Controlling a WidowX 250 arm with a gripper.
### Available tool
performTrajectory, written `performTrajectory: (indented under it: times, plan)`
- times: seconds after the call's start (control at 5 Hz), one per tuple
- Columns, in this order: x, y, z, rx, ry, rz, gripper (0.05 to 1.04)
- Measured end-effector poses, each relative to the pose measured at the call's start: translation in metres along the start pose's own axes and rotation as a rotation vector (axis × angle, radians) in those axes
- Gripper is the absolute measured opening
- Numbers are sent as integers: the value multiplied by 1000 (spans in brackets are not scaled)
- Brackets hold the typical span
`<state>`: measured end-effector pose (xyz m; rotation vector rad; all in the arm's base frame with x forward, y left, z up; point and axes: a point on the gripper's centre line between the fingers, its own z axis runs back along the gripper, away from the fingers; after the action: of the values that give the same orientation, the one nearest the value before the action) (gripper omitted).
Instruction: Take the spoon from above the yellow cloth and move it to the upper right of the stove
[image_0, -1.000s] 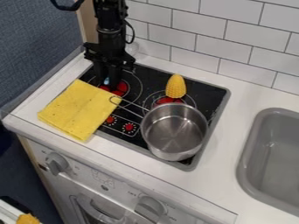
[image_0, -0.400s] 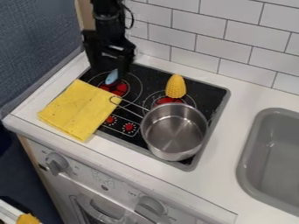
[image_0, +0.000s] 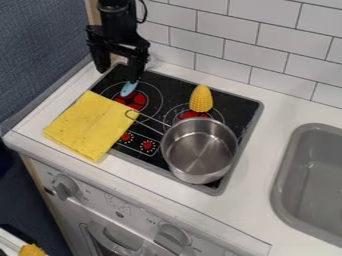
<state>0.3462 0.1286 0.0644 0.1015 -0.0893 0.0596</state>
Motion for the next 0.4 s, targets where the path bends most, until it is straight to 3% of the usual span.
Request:
performTrajectory:
  times: [0.4]
  plan:
    - [0,0,0,1,0,-1,1001]
